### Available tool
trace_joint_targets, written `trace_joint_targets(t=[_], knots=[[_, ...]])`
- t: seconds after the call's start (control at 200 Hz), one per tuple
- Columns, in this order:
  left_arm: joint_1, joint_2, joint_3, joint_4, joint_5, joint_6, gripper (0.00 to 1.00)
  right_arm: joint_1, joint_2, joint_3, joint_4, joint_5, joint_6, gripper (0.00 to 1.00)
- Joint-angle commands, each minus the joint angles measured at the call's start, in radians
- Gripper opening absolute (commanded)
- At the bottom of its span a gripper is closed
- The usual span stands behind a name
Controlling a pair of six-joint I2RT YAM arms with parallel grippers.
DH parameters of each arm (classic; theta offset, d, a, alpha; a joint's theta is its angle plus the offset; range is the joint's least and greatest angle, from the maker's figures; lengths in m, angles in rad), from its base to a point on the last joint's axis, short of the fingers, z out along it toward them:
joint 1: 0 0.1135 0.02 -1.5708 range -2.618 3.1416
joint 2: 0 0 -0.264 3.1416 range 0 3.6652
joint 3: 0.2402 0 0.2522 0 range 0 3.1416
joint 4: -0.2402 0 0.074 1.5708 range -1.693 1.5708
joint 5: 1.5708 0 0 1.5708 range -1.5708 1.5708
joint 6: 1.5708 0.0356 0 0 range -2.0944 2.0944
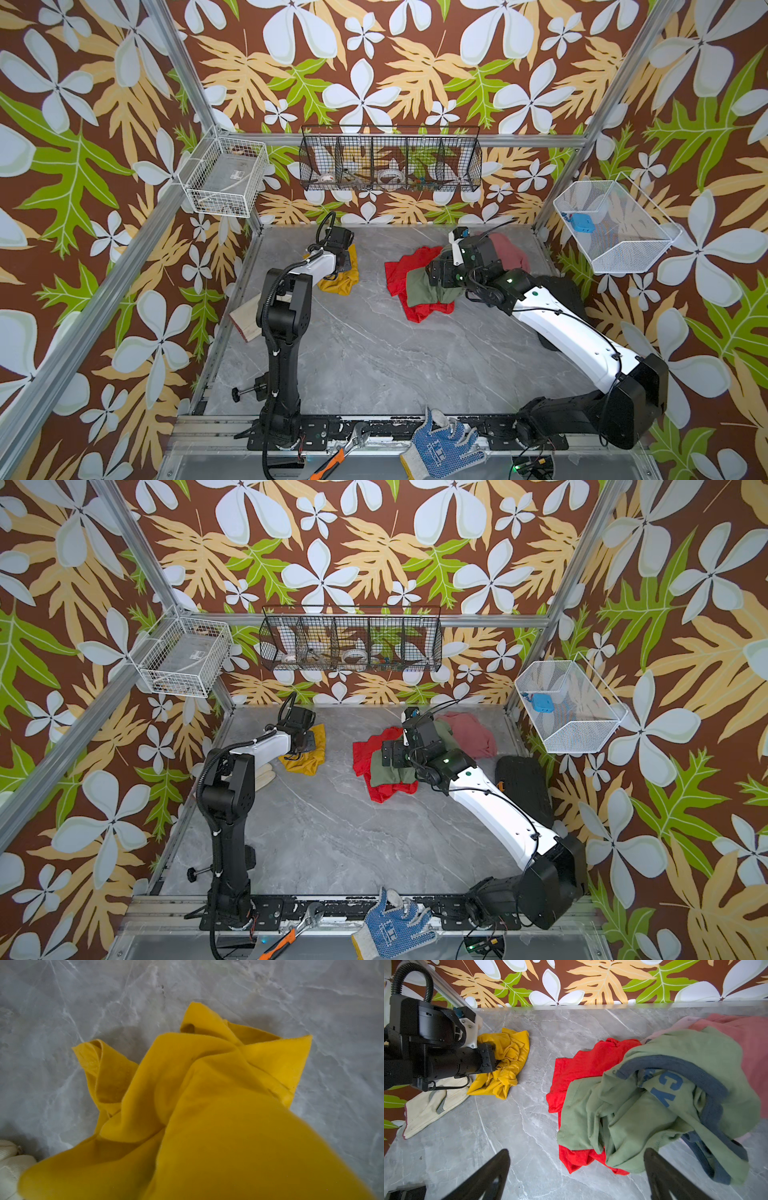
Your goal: Pick out a specific cloth from the pile
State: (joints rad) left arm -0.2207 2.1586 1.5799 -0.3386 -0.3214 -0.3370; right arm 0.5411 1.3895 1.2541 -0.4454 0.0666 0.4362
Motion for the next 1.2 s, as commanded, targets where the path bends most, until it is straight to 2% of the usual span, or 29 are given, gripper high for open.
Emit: trace_joint_targets(t=[0.0,0.05,0.21,0.365,0.46,0.651,0.896,1.016,1.196], knots=[[0.001,0.027,-0.004,-0.078,-0.001,0.014,0.02,-0.003,-0.007,-0.005,0.008,0.025,-0.01,1.0],[0.001,0.044,0.013,-0.094,0.009,0.013,0.07,-0.003,-0.007,-0.005,0.006,0.025,-0.01,1.0],[0.005,0.067,0.04,-0.113,0.01,0.001,0.36,-0.003,-0.013,-0.008,-0.004,0.034,-0.01,1.0],[0.02,0.076,0.067,-0.138,-0.001,-0.004,0.42,-0.003,-0.035,-0.029,-0.003,0.046,-0.01,1.0],[0.038,0.071,0.073,-0.14,0.035,-0.011,0.55,-0.004,-0.044,-0.04,-0.002,0.053,-0.013,1.0],[0.04,0.017,0.041,-0.109,0.096,0.021,0.71,-0.014,-0.069,-0.088,0.021,0.082,-0.053,1.0],[0.04,-0.089,-0.051,-0.059,0.144,0.039,0.96,-0.061,-0.171,-0.195,0.119,0.123,-0.194,1.0],[0.039,-0.154,-0.104,-0.012,0.174,0.045,1.0,-0.09,-0.249,-0.289,0.216,0.151,-0.263,1.0],[0.037,-0.249,-0.177,0.044,0.206,0.044,1.0,-0.197,-0.328,-0.396,0.305,0.094,-0.286,1.0]])
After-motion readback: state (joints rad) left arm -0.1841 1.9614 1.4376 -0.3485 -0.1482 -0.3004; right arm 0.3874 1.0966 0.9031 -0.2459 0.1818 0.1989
